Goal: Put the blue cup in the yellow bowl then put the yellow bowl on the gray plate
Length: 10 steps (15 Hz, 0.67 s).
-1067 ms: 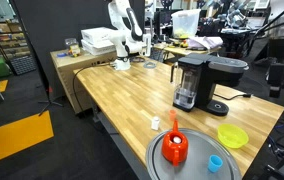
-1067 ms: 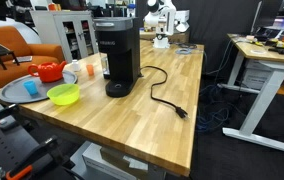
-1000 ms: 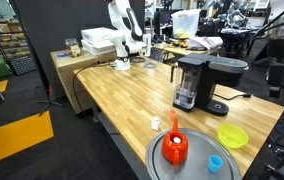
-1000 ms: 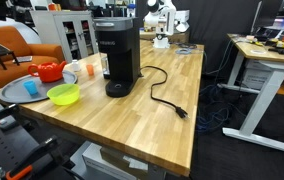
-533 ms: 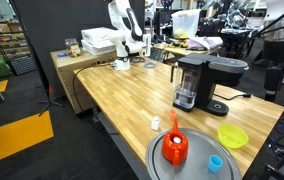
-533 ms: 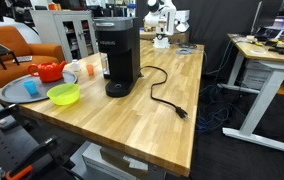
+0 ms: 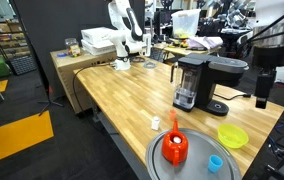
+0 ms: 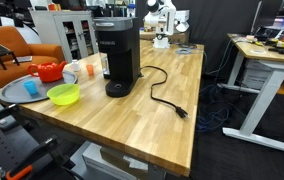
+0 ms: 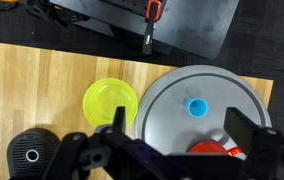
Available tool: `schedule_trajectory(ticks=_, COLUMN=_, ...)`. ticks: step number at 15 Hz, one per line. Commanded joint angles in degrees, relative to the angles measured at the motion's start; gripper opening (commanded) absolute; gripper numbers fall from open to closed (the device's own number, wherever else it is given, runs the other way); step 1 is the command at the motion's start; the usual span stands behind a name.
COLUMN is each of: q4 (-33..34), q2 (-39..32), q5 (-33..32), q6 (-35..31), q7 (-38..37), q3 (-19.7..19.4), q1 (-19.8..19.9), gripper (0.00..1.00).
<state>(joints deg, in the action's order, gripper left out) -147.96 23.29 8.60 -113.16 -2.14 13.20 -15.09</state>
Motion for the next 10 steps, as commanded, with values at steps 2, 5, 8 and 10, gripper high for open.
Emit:
schedule_trajectory(ticks=2, q4=0.1, q2=0.0, q5=0.0, q6=0.1, q7=0.0, q3=0.0, q1=0.0, gripper=1.00)
schedule_trajectory(ticks=5, q4=0.6, q2=-0.6, q5=3.2, q6=-0.8, q7=2.2, q3=-0.9, q1=-1.0, gripper=1.00)
schedule_trajectory(ticks=8, q4=1.7, q2=-2.2, q5=9.1, q6=-3.9, q7=3.8, q3=-0.7, q1=-2.7, gripper=1.00)
schedule_trajectory(ticks=10, q4=2.2, q2=-3.3, q5=11.2, q6=-6.0, q7=3.6, q3=0.0, q1=-3.5, gripper=1.00)
